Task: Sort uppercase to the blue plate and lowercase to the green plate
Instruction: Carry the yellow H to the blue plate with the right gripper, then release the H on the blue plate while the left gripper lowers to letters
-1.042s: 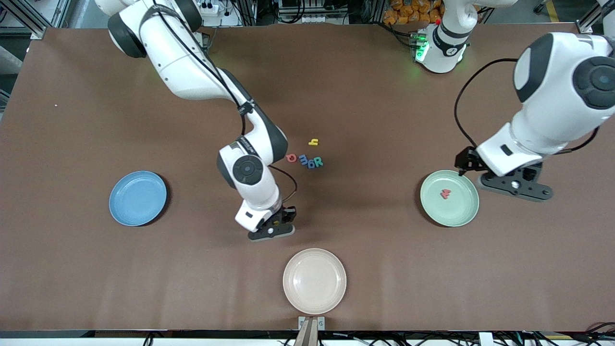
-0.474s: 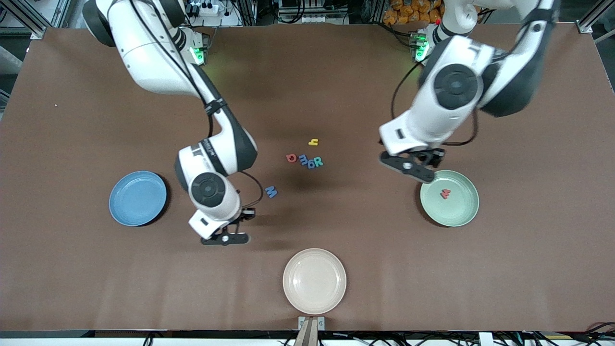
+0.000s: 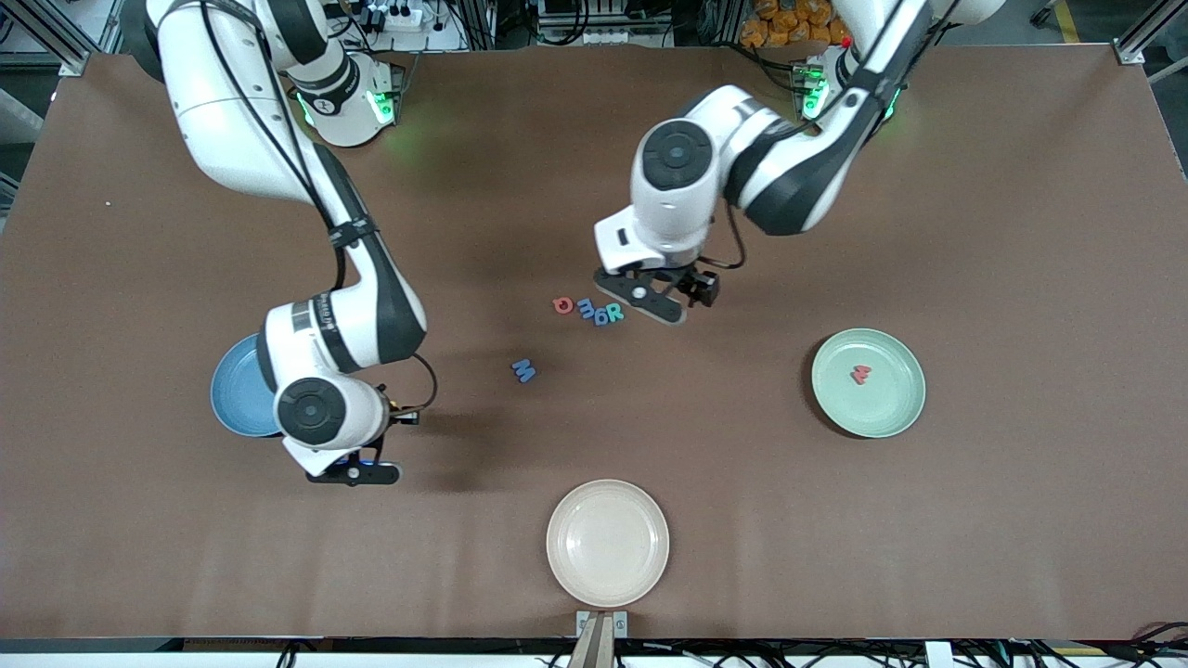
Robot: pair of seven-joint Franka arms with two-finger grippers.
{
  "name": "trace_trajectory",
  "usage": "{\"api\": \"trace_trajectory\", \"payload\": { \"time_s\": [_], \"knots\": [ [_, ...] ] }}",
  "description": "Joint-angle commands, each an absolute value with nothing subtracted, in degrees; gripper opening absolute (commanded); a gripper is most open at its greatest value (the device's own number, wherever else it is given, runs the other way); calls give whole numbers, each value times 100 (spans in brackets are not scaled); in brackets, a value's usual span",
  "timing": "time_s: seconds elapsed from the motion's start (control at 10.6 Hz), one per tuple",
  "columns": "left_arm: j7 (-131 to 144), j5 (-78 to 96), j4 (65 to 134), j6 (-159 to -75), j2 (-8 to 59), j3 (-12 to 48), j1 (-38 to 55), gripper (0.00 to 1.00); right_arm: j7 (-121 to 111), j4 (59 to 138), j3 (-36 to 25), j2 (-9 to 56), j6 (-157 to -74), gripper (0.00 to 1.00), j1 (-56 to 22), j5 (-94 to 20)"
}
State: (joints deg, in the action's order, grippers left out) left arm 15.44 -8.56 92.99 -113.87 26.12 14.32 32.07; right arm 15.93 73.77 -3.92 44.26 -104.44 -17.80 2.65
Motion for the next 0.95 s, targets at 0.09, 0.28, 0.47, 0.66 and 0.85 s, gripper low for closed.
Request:
{"api": "trace_trajectory", "payload": {
  "time_s": [0.09,0.28,0.47,0.66,0.85],
  "knots": [
    [1232,-1572,9158,-11688,3294,1757,3322,100,617,9250,-316,3245,-11195,0,-1205,334],
    [846,-1608,9158,-12144,3585,1802,3322,100,-5,9728,-316,3007,-11338,0,-802,334],
    [258,-1608,9158,-12680,3787,1802,3322,100,-604,9922,-316,2953,-11347,0,-397,334],
    [-139,-1739,9158,-12998,3963,1793,3392,100,-1201,9932,-316,3023,-11390,0,-2,334],
    [-473,-2082,9158,-13078,4086,1810,3419,100,-1345,9923,-316,3050,-11470,4,88,325]
  ]
}}
